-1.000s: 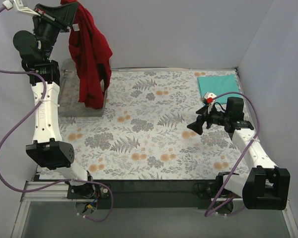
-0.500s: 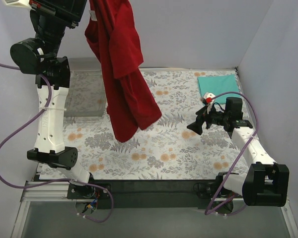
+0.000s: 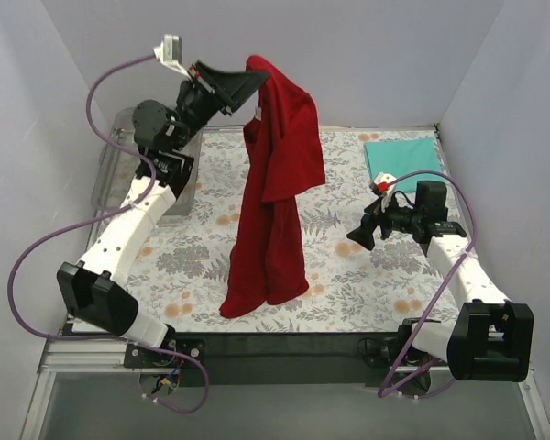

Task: Fold and stack the t-shirts
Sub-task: Move the tshirt to the center of the board, then flatten the tshirt out

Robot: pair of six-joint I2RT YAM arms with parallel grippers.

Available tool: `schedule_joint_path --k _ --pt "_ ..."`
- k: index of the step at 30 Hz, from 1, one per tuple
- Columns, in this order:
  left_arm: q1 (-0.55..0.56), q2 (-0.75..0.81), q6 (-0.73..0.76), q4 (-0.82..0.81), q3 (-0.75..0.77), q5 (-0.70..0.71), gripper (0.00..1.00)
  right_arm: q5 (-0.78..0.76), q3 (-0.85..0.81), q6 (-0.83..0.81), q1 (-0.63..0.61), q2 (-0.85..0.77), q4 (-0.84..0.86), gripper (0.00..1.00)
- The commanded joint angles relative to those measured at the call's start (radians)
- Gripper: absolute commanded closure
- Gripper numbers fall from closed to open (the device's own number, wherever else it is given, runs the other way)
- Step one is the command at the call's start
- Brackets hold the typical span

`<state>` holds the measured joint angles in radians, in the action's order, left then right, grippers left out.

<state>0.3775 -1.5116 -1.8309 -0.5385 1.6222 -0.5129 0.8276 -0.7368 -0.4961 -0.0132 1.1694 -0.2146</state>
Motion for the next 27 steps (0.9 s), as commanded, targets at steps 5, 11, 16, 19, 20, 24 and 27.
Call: schedule_joint_path --k 5,11,16,19,20,24,27 --pt "0.004 0.174 0.353 0.205 -0.497 0.296 1.0 0.05 -0.052 -0.103 0.002 0.012 -0.081 0.02" --pt "0.0 0.172 0.611 0.365 -0.559 0.566 0.43 0.185 -0.085 -0.208 -0.065 0.052 -0.23 0.05" --pt "0.0 0.269 0.775 0.459 -0.551 0.652 0.26 0.088 -0.138 -0.274 -0.282 0.105 -0.333 0.07" --pt "0.0 0.375 0.847 0.525 -0.599 0.712 0.23 0.022 -0.156 -0.305 -0.436 0.137 -0.39 0.08" --pt "-0.002 0.443 0.858 0.534 -0.619 0.712 0.23 -0.001 -0.159 -0.302 -0.521 0.147 -0.397 0.09" --pt "0.0 0.623 0.808 0.607 -0.754 0.695 0.22 -0.138 -0.168 -0.273 -0.712 0.191 -0.393 0.14" --pt "-0.002 0.72 0.716 0.67 -0.837 0.723 0.22 -0.191 -0.191 -0.208 -0.815 0.243 -0.362 0.16"
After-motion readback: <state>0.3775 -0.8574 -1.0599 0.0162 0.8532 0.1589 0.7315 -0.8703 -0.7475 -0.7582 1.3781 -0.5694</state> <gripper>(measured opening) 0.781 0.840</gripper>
